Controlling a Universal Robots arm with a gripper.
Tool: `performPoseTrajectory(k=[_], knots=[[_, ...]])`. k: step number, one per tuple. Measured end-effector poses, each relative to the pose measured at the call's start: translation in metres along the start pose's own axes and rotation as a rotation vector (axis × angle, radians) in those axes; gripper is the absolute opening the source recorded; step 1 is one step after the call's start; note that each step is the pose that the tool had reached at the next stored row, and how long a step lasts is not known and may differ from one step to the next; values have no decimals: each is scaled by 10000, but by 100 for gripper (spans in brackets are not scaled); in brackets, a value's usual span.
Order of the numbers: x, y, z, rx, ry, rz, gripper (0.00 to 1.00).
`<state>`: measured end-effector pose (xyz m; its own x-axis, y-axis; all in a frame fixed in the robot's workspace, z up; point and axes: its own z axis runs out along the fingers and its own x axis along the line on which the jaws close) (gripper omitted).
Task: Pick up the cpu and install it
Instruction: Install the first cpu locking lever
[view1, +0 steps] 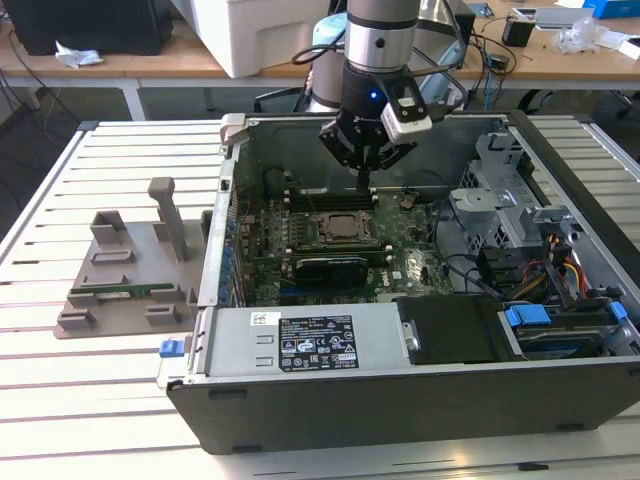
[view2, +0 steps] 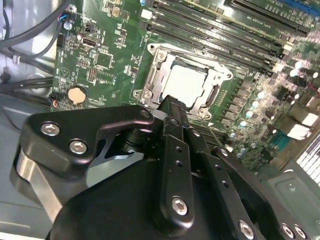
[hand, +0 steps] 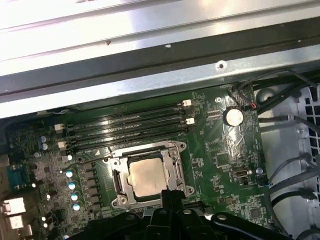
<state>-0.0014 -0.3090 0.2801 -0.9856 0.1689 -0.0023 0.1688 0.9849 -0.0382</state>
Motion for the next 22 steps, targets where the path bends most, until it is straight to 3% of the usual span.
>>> performPoseTrajectory(k=[4,10,18,22], knots=[[1,0,0,-49,-4,-334,11],[0,0,0,-53,-22,-859,11],[0,0,0,-55,-67,-2096,11],[-1,0,0,-55,-67,-2099,11]])
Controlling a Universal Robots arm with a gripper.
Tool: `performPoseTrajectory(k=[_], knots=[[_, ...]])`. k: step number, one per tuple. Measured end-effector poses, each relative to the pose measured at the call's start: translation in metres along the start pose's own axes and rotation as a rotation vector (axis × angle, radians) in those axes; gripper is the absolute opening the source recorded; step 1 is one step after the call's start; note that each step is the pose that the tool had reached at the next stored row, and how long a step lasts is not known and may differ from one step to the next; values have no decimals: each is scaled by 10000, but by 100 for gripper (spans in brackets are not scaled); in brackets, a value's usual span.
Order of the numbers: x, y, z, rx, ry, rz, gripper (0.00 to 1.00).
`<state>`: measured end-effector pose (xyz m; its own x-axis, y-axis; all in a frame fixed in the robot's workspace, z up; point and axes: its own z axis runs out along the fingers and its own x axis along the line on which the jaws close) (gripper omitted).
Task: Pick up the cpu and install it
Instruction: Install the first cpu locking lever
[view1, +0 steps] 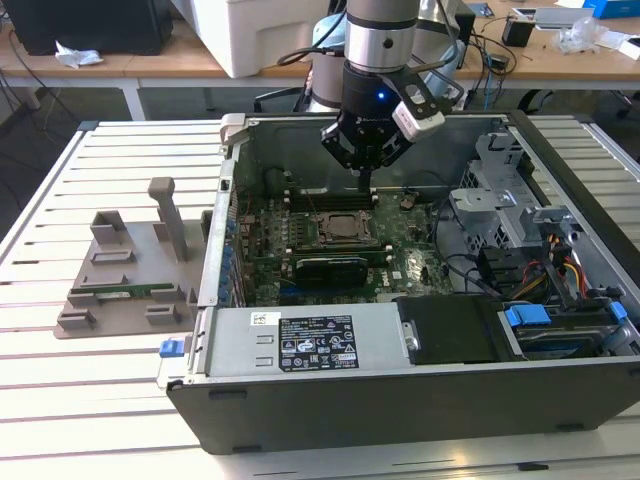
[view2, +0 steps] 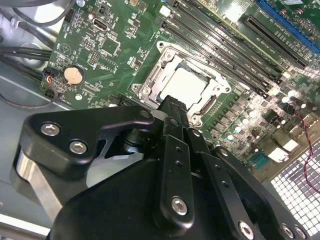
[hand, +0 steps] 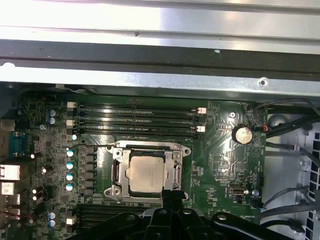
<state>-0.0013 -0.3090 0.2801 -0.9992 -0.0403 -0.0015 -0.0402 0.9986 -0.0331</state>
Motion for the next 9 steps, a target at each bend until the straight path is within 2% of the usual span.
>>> performPoseTrajectory(k=[3,9], knots=[[12,0,0,1,0,-1,11],[122,5,0,0,0,-1,11]])
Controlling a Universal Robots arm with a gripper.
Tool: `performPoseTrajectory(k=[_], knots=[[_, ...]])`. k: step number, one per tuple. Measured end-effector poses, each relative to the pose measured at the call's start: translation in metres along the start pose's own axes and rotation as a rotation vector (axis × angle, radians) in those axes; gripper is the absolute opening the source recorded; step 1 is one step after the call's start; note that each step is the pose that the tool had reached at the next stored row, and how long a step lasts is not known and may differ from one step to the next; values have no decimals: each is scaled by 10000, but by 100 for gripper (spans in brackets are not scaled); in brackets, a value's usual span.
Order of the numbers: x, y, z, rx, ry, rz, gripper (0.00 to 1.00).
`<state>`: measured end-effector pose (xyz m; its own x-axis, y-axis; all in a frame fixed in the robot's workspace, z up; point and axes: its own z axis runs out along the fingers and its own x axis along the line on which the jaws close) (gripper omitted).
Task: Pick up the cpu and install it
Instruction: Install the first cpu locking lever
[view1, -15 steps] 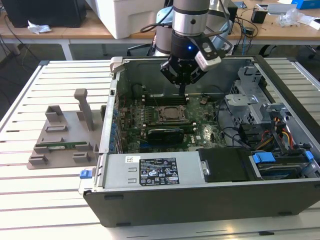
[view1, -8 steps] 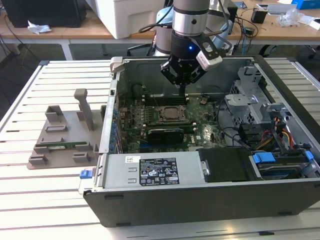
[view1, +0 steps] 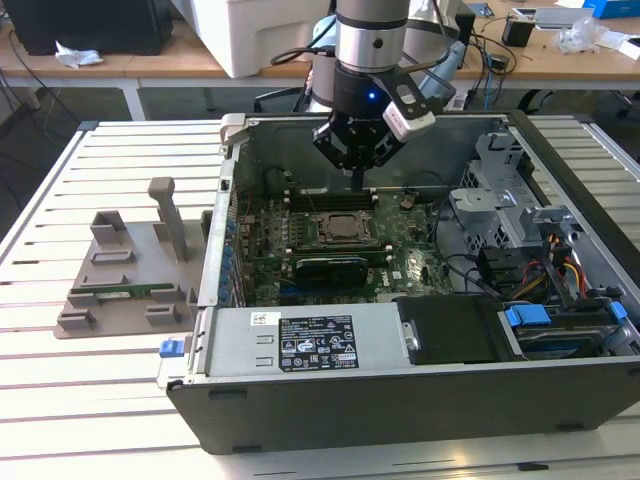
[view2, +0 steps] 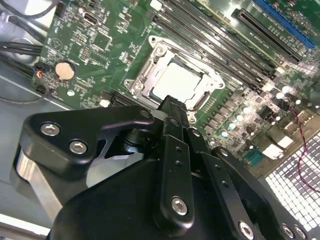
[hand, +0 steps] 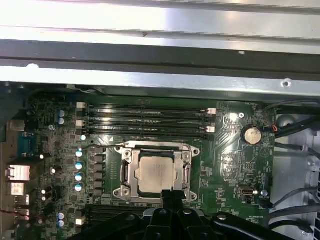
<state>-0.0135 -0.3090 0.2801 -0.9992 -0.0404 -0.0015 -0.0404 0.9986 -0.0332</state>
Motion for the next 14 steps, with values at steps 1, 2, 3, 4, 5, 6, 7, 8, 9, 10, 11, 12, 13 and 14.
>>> performPoseTrajectory(k=[1,2,3,4,5,6,7,8,9,10,11,12,13,14], knots=[[19,1,0,0,0,1,11],[29,1,0,0,0,1,11],[36,1,0,0,0,1,11],[45,2,0,0,0,1,11],[53,2,0,0,0,1,11],[67,3,1,-1,0,1,11],[76,3,0,0,0,1,11],[87,3,0,0,-1,0,11],[104,4,1,0,0,0,11],[115,5,1,0,0,0,11],[124,5,1,0,0,1,11],[140,6,1,0,0,1,11],[153,6,1,0,0,1,11],[161,6,1,0,0,2,11]])
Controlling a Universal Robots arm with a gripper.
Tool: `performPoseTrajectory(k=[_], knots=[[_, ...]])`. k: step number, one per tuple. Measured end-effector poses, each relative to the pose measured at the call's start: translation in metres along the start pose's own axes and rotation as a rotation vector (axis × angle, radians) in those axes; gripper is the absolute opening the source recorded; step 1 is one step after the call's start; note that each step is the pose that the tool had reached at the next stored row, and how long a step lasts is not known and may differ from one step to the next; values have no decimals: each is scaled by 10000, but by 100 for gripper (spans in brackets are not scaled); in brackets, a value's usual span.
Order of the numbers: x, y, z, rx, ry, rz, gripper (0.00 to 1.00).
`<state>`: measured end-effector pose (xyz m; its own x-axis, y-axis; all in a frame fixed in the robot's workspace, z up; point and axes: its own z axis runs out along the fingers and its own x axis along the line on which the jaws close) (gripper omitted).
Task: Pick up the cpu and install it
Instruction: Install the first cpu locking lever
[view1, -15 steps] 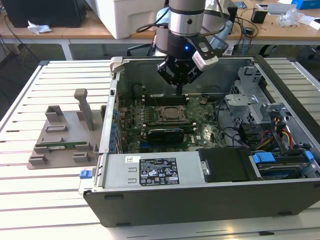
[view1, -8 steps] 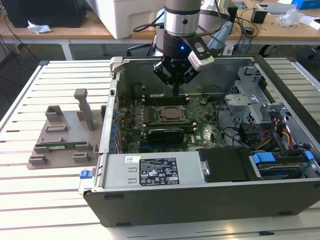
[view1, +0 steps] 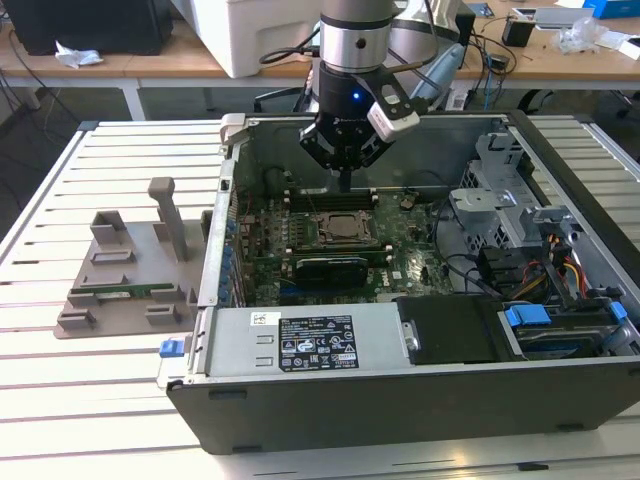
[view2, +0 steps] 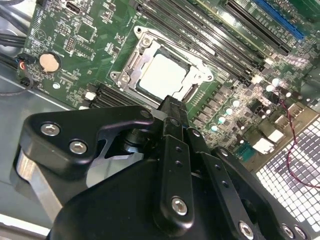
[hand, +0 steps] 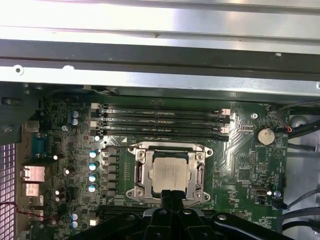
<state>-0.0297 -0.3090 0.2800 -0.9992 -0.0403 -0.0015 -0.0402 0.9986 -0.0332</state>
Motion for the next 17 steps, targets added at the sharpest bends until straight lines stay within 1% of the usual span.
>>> performPoseTrajectory(k=[4,7,17], knots=[[37,1,0,0,0,-1,11],[84,3,0,0,0,-1,11],[173,7,0,0,0,-1,11]])
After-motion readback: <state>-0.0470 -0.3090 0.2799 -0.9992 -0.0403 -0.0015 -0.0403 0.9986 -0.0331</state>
